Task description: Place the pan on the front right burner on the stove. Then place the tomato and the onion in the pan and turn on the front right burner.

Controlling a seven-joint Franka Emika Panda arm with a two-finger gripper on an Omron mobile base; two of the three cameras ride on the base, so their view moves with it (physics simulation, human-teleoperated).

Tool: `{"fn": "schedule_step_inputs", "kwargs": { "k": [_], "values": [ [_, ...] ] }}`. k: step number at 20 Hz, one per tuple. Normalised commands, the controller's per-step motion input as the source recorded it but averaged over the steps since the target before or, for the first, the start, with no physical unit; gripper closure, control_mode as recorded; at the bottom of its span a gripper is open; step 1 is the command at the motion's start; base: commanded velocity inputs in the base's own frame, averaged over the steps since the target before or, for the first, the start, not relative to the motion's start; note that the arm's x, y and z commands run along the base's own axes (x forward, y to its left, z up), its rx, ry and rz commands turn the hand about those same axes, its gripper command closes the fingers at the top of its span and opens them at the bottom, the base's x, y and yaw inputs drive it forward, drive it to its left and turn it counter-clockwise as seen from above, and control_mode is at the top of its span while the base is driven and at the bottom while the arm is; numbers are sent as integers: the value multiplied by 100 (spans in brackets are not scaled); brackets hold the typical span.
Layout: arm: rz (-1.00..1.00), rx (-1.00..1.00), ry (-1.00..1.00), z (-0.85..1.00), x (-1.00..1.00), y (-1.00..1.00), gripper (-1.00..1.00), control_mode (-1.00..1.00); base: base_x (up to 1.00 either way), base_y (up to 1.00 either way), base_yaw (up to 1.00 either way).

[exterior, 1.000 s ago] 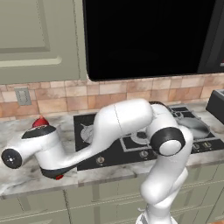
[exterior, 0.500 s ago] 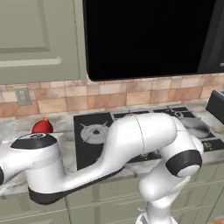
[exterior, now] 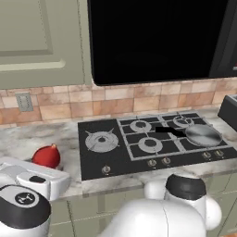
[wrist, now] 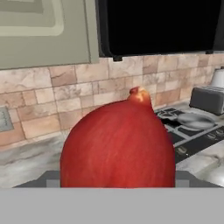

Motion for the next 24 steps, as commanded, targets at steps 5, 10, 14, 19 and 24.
{"fn": "schedule_step_inputs", "kwargs": {
  "k": [5, 10, 14, 19, 24],
  "values": [
    [-17, 16, 7, 44, -67, -63, 100, -100, 0, 0, 0],
    [-23, 14, 21, 36, -7, -78, 100, -100, 0, 0, 0],
    [-25, 16, 33, 36, 0, -82, 100, -100, 0, 0, 0],
    [-26, 14, 35, 24, 0, -84, 100, -100, 0, 0, 0],
    [-23, 8, 26, 1, -6, -92, 100, -100, 0, 0, 0]
  ]
}}
